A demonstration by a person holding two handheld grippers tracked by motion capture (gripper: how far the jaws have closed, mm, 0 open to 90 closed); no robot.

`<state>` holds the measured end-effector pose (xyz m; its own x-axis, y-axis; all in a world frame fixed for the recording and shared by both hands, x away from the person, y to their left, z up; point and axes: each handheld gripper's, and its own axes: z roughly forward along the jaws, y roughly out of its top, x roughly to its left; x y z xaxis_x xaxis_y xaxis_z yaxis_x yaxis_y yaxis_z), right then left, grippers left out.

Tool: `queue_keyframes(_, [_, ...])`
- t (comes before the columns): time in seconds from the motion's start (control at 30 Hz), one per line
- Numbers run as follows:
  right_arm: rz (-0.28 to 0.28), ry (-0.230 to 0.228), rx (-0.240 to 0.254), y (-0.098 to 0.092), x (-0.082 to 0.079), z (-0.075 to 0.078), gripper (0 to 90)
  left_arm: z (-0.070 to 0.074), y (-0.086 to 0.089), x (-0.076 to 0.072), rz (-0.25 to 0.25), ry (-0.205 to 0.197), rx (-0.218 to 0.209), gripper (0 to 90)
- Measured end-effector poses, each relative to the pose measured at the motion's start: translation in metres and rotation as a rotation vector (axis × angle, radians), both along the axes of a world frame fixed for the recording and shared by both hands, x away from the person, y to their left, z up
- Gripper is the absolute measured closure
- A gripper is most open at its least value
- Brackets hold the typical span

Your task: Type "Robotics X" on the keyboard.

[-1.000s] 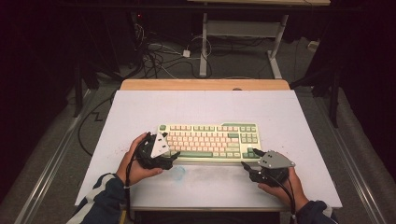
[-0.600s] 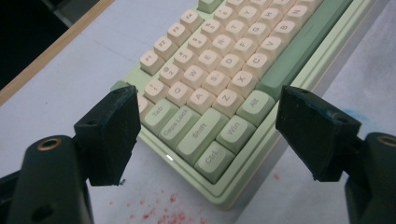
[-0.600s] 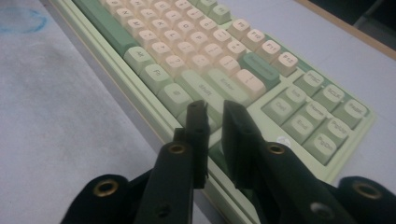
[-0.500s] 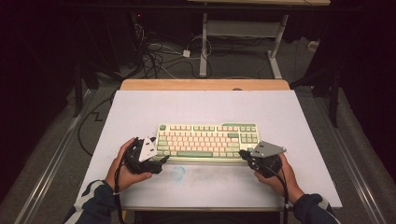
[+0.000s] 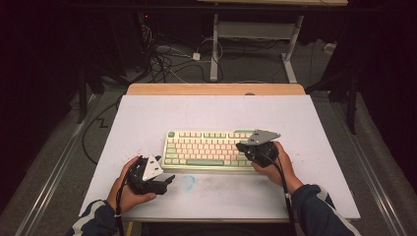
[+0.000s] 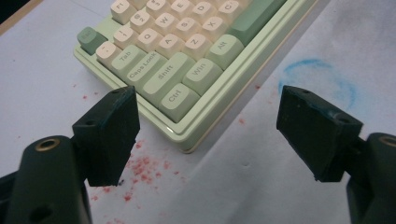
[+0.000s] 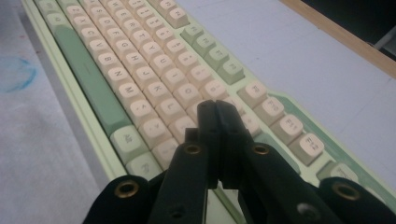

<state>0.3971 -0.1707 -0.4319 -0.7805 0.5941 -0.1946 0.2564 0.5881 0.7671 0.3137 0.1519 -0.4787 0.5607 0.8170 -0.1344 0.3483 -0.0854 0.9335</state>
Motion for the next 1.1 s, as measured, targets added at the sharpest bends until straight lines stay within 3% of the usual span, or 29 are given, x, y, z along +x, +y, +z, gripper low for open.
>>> queue_keyframes(0.2, [0.007, 0.012, -0.024, 0.018, 0.012, -0.004, 90.0, 0.001, 0.000, 0.001, 0.000, 0.001, -0.011, 20.3])
queue_keyframes(0.57, [0.004, 0.036, -0.069, 0.042, 0.027, -0.014, 90.0, -0.003, -0.002, 0.000, -0.015, 0.016, 0.012, 20.3])
queue_keyframes(0.93, [0.007, 0.032, -0.090, 0.053, 0.027, -0.017, 90.0, -0.005, -0.003, 0.000, -0.023, 0.025, 0.024, 20.3])
queue_keyframes(1.0, [0.003, 0.035, -0.123, 0.054, 0.027, -0.018, 90.0, -0.005, -0.003, 0.000, -0.021, 0.024, 0.027, 20.3])
queue_keyframes(1.1, [0.007, 0.035, -0.131, 0.055, 0.025, -0.017, 90.0, -0.003, -0.002, 0.000, -0.018, 0.018, 0.019, 20.3])
